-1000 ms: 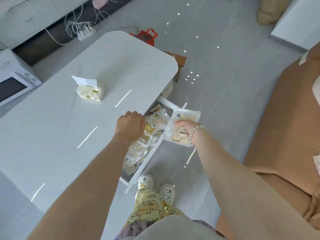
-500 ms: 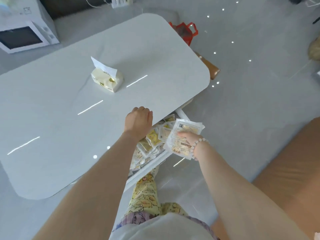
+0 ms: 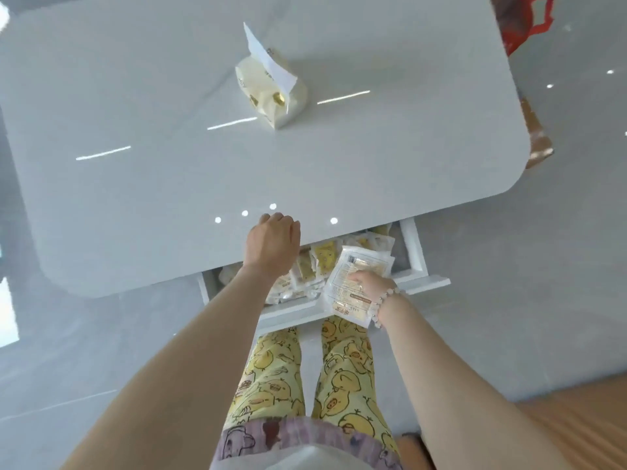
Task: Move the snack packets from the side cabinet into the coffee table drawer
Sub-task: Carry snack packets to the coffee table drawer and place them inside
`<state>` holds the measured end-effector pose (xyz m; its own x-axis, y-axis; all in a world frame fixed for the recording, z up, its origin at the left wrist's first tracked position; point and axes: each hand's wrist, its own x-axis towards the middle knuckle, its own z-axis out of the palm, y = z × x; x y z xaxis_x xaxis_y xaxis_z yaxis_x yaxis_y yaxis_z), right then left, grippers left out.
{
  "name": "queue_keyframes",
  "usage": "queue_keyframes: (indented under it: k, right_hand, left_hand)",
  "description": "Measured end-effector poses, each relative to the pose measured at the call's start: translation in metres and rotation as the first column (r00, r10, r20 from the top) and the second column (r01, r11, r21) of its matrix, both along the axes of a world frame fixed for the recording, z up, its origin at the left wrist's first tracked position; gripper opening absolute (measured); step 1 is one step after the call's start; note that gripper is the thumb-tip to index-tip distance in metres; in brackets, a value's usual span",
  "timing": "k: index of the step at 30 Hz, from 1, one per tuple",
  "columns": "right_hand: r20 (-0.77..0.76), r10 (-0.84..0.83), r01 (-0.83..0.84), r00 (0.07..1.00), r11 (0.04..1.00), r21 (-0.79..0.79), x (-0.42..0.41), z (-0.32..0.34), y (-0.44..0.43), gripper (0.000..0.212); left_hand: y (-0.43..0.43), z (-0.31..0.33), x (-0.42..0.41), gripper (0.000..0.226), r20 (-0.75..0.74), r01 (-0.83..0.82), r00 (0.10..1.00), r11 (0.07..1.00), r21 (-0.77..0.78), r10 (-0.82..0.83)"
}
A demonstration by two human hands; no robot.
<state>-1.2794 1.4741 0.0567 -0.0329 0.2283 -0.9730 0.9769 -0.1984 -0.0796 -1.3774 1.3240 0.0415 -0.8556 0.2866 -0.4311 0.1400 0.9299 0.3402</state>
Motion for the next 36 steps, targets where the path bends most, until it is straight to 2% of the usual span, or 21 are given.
queue_keyframes:
  k: [4, 9, 12, 13, 15, 18, 20, 23, 25, 27, 29, 32, 34, 36]
  right_hand:
    - [0.047, 0.078, -0.073, 0.996, 0.993, -0.089, -0.014, -0.047, -0.009, 0.070]
    - [0.033, 0.235, -0.223, 0.971, 0.953, -0.206, -0.031, -0.111, -0.028, 0.049]
    - [0.082, 0.287, -0.263, 0.954, 0.938, -0.225, -0.032, -0.158, -0.050, 0.058]
    - [0.103, 0.302, -0.277, 0.948, 0.939, -0.203, -0.033, -0.174, -0.056, 0.067]
    - [0.077, 0.363, -0.347, 0.929, 0.923, -0.167, -0.038, -0.205, -0.068, 0.080]
    - [-0.038, 0.590, -0.590, 0.807, 0.800, -0.112, -0.045, -0.242, -0.085, 0.081]
    - [-0.078, 0.744, -0.748, 0.663, 0.659, -0.072, -0.047, -0.258, -0.097, 0.066]
    - [-0.124, 0.869, -0.871, 0.479, 0.488, 0.056, -0.047, -0.277, -0.114, 0.037]
    - [-0.127, 0.922, -0.910, 0.365, 0.382, 0.163, -0.045, -0.282, -0.120, 0.031]
    - [-0.126, 0.965, -0.923, 0.229, 0.257, 0.286, -0.044, -0.285, -0.123, 0.036]
    - [-0.099, 0.988, -0.906, 0.120, 0.150, 0.396, -0.044, -0.288, -0.126, 0.030]
    - [-0.045, 0.998, -0.873, 0.047, 0.063, 0.484, -0.044, -0.291, -0.125, 0.020]
    - [-0.018, 0.998, -0.862, 0.063, 0.064, 0.503, -0.046, -0.290, -0.120, 0.024]
    - [0.027, 0.999, -0.848, 0.033, 0.014, 0.530, -0.046, -0.290, -0.116, 0.035]
  left_hand:
    - [-0.023, -0.032, 0.015, 0.036, 0.040, -0.189, 0.980, 0.979, -0.072, 0.192]
    - [-0.053, -0.070, 0.072, 0.036, 0.139, -0.225, 0.960, 0.965, -0.137, 0.244]
    - [-0.077, -0.097, 0.114, 0.033, 0.175, -0.366, 0.902, 0.915, -0.170, 0.394]
    - [-0.083, -0.106, 0.127, 0.031, 0.193, -0.466, 0.845, 0.864, -0.191, 0.498]
    - [-0.091, -0.125, 0.149, 0.029, 0.210, -0.665, 0.675, 0.707, -0.241, 0.707]
    - [-0.090, -0.144, 0.170, 0.031, 0.224, -0.857, 0.379, 0.432, -0.282, 0.898]
    - [-0.086, -0.152, 0.181, 0.033, 0.253, -0.899, 0.263, 0.332, -0.286, 0.931]
    - [-0.086, -0.164, 0.196, 0.036, 0.284, -0.939, 0.167, 0.241, -0.246, 0.944]
    - [-0.087, -0.169, 0.205, 0.038, 0.289, -0.969, 0.023, 0.093, -0.229, 0.957]
    - [-0.089, -0.175, 0.215, 0.039, 0.306, -0.966, -0.171, -0.098, -0.241, 0.937]
    - [-0.089, -0.182, 0.221, 0.041, 0.346, -0.920, -0.365, -0.278, -0.277, 0.864]
    - [-0.077, -0.188, 0.219, 0.036, 0.452, -0.781, -0.625, -0.507, -0.365, 0.637]
    - [-0.063, -0.186, 0.213, 0.034, 0.520, -0.694, -0.711, -0.591, -0.412, 0.472]
    - [-0.052, -0.186, 0.207, 0.035, 0.575, -0.661, -0.729, -0.603, -0.447, 0.372]
